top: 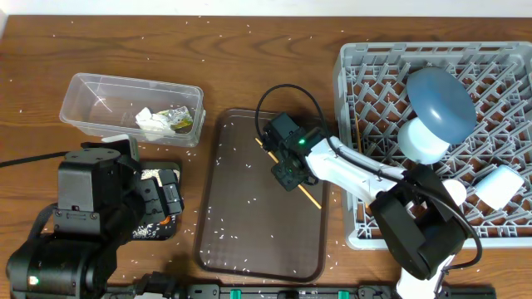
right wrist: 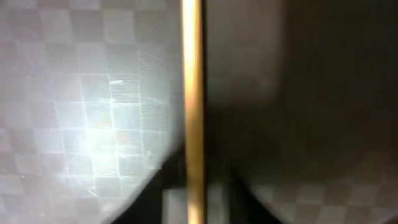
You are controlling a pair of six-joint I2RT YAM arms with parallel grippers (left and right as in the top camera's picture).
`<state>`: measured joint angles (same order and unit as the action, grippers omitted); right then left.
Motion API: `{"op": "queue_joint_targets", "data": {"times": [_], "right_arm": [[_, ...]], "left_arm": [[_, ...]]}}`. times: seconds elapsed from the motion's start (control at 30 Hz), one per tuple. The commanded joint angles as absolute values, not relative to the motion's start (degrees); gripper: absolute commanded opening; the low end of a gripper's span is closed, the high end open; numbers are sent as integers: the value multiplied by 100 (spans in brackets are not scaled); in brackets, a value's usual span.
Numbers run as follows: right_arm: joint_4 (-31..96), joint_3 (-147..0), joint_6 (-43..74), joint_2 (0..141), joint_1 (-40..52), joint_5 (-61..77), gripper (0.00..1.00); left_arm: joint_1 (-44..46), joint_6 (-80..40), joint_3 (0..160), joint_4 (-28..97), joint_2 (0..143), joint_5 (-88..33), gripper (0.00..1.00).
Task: Sort waste into correct bins and load items into the dishwasher rack
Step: 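Reach the right gripper back to the second chopstick on the tray, then grasp the second chopstick and insert it upright in the rack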
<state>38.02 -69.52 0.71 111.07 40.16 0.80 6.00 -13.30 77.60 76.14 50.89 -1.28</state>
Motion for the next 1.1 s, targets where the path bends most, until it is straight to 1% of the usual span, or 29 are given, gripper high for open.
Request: {"op": "queue_joint_targets", "data": {"times": [0.0,0.13,0.3,0.4,0.57,0.73,0.87,0.9,0.93,0.97,1.03,1.07], "right_arm": [[3844,-6945,-27,11413,4047,8,1],[4167,-7094,327,11135,4045,-150,1],[4486,-7314,869,10073,3929,-508,1],[4626,-7314,1385,9303,3590,-864,1],[4912,-7312,1809,8423,2622,-701,1],[5164,-7269,1839,8409,1896,-617,1],[5210,-7122,1796,8624,1675,-576,2],[5212,-7113,1798,8698,1667,-572,6],[5210,-7113,1798,8770,1669,-545,16],[5205,-7113,1798,8820,1680,-489,22],[5172,-7113,1798,8890,1697,-333,42],[5142,-7113,1796,8890,1706,-268,47]], "left_arm": [[563,-1341,7872,7627,5085,-78,98],[563,-1341,7872,7627,5085,-80,98],[563,-1341,7872,7627,5085,-78,98],[563,-1341,7872,7627,5085,-80,98],[563,-1341,7872,7627,5085,-78,98],[563,-1341,7872,7627,5085,-78,98],[563,-1341,7872,7627,5085,-78,98],[563,-1341,7872,7627,5085,-78,98],[563,-1341,7872,7627,5085,-78,98],[563,-1341,7872,7627,5085,-80,98],[563,-1341,7872,7627,5085,-78,98],[563,-1341,7872,7627,5085,-78,98]]}}
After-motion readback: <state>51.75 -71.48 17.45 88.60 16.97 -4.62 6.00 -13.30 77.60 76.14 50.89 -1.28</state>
